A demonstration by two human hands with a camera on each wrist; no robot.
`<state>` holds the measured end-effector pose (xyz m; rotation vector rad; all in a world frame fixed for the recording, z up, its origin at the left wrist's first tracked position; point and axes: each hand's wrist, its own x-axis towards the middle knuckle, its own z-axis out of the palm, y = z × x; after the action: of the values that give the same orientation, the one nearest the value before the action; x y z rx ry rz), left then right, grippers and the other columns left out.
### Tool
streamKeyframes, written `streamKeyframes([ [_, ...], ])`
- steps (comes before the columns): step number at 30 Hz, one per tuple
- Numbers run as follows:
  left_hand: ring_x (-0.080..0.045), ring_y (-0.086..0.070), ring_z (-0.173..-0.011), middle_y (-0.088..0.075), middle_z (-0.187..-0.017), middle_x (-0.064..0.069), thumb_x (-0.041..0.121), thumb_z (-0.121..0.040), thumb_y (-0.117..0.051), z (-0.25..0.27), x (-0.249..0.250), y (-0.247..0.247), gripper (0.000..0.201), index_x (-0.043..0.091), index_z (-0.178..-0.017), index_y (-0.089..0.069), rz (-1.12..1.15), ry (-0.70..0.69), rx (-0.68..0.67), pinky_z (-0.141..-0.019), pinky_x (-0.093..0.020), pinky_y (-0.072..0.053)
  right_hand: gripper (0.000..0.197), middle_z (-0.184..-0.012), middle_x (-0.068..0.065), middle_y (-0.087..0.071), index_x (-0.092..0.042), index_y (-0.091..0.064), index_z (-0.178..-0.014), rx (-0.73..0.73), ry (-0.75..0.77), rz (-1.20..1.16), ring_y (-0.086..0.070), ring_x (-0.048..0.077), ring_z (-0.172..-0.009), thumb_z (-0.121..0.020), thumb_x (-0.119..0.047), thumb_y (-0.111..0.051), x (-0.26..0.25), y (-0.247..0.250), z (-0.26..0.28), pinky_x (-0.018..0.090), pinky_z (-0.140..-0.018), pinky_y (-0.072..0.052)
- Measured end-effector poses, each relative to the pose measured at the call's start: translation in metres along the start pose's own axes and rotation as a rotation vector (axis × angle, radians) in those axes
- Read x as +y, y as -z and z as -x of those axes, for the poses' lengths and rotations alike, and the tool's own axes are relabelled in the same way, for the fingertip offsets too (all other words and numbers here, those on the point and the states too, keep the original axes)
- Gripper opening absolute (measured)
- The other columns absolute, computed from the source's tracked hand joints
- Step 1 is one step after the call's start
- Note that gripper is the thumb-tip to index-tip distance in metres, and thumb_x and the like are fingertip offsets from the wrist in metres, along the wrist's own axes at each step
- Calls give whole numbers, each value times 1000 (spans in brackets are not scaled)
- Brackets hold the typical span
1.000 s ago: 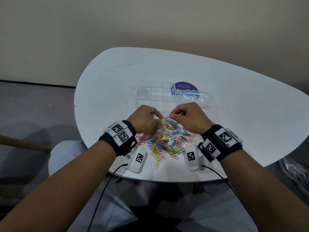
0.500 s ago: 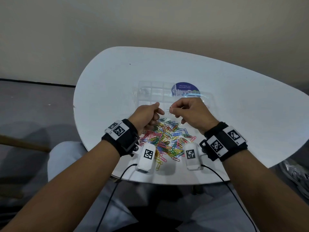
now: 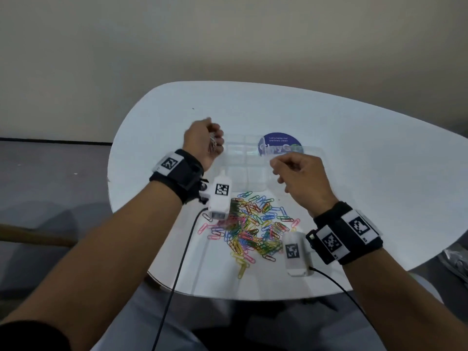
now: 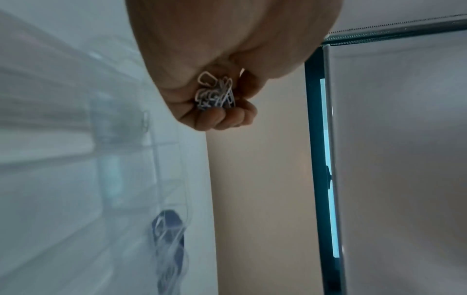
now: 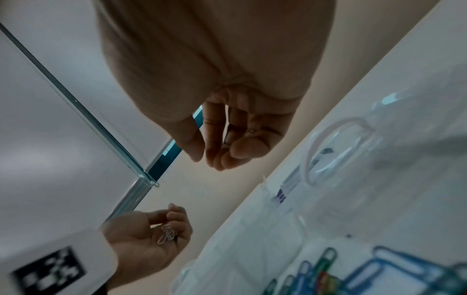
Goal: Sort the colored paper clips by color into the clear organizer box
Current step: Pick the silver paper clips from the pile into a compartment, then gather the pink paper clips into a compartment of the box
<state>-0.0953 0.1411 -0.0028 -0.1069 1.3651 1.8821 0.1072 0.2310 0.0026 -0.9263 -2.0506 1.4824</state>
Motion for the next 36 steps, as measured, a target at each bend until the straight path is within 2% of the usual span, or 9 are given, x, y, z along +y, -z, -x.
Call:
streamKeyframes([
  [3,-16,-58,-56,-58,-63,-2,20,-100,-37,-15,9,-5,39,11,-67,-55,41,-122,56,-58,-25,-44,12,-71,1,-66,-14,-72,-80,7,-39,13,-55,3,-56,-90,-11,-67,12,8,3,12,-50,-43],
  [5,-19,-66,-70,-67,-64,-3,16,-100,-38,-22,3,-6,40,7,-68,-61,8,-184,70,-83,-32,-49,11,-72,2,-67,-14,-72,-80,9,-62,17,-55,3,-55,-90,-11,-67,18,12,6,12,-50,-43],
  [8,-15,-69,-87,-73,-83,-4,17,-101,-37,-26,-8,-3,39,9,-77,-67,-108,-223,70,-111,-37,-35,10,-73,4,-67,-12,-73,-81,12,-81,3,-56,2,-55,-90,-11,-67,24,19,10,11,-49,-43],
  [14,-7,-69,-90,-73,-99,-5,22,-102,-37,-14,-1,4,35,12,-89,-68,-159,-301,51,-97,-28,-44,8,-74,9,-66,-4,-73,-87,28,-67,-4,-54,-1,-52,-90,-8,-67,28,27,14,10,-48,-43],
  [18,-16,-69,-90,-71,-89,-4,26,-103,-37,8,9,18,34,12,-94,-66,-297,-365,26,-84,-34,-53,8,-74,10,-66,-3,-72,-87,14,-71,9,-54,-1,-51,-90,-7,-67,31,29,15,11,-47,-43],
  [23,-13,-69,-68,-72,-87,-2,21,-99,-54,44,-14,44,19,17,-87,-68,-917,-318,-177,-58,-27,-50,7,-78,16,-68,-5,-74,-90,-97,-73,93,-56,3,-53,-89,-9,-68,31,17,10,11,-48,-43],
  [28,3,-63,-62,-71,-74,12,29,-83,-75,73,-51,66,4,27,-80,-75,-1360,-302,-359,-65,-24,-49,9,-80,14,-73,-15,-76,-90,-355,-56,323,-66,16,-63,-82,-21,-77,30,-5,14,32,-67,-56],
  [32,-8,-64,-62,-68,-65,10,27,-74,-82,86,-66,63,15,23,-86,-73,-1412,-236,-397,-68,-32,-55,29,-77,4,-73,-21,-71,-96,-637,-90,540,-64,11,-60,-72,-29,-86,30,-16,28,30,-63,-54],
  [36,-11,-66,-72,-69,-74,5,24,-80,-75,86,-69,59,10,21,-90,-72,-1449,-290,-375,-73,-33,-54,33,-84,-1,-69,-25,-68,-102,-652,6,727,-62,15,-77,-73,-29,-83,25,-14,33,32,-75,-52],
])
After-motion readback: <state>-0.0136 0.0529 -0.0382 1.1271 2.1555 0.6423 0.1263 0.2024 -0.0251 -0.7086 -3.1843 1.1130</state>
